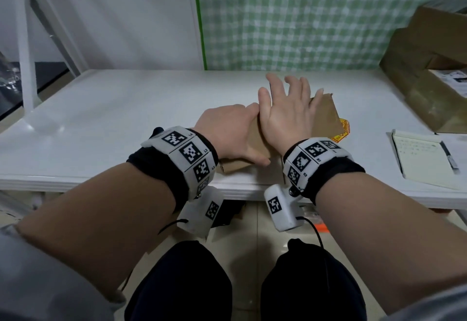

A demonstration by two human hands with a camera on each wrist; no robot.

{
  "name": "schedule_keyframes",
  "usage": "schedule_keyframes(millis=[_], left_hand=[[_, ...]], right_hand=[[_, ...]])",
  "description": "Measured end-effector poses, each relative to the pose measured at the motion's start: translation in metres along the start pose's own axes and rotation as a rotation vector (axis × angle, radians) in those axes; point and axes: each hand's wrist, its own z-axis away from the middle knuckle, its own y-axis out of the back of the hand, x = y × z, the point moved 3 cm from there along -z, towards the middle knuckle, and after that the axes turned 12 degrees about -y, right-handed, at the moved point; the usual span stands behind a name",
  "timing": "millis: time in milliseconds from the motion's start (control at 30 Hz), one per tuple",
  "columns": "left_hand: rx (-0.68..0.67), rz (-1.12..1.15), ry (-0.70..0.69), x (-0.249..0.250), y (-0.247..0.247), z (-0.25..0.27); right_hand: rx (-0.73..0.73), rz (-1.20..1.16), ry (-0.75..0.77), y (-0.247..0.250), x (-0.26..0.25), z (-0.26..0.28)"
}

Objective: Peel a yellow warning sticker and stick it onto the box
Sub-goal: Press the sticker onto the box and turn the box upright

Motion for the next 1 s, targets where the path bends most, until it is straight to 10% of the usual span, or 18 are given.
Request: schedule_keyframes(millis=[667, 1000], left_hand=[[0.019, -0.044, -0.001, 0.002, -0.001, 0.002], [-0.018, -0.017, 0.018, 0.006, 0.002, 0.006]], right_hand=[[0.091, 0.016, -0.002, -0.001, 0.009, -0.002], [-0.046, 0.056, -0.293, 0.018, 0.051, -0.014]])
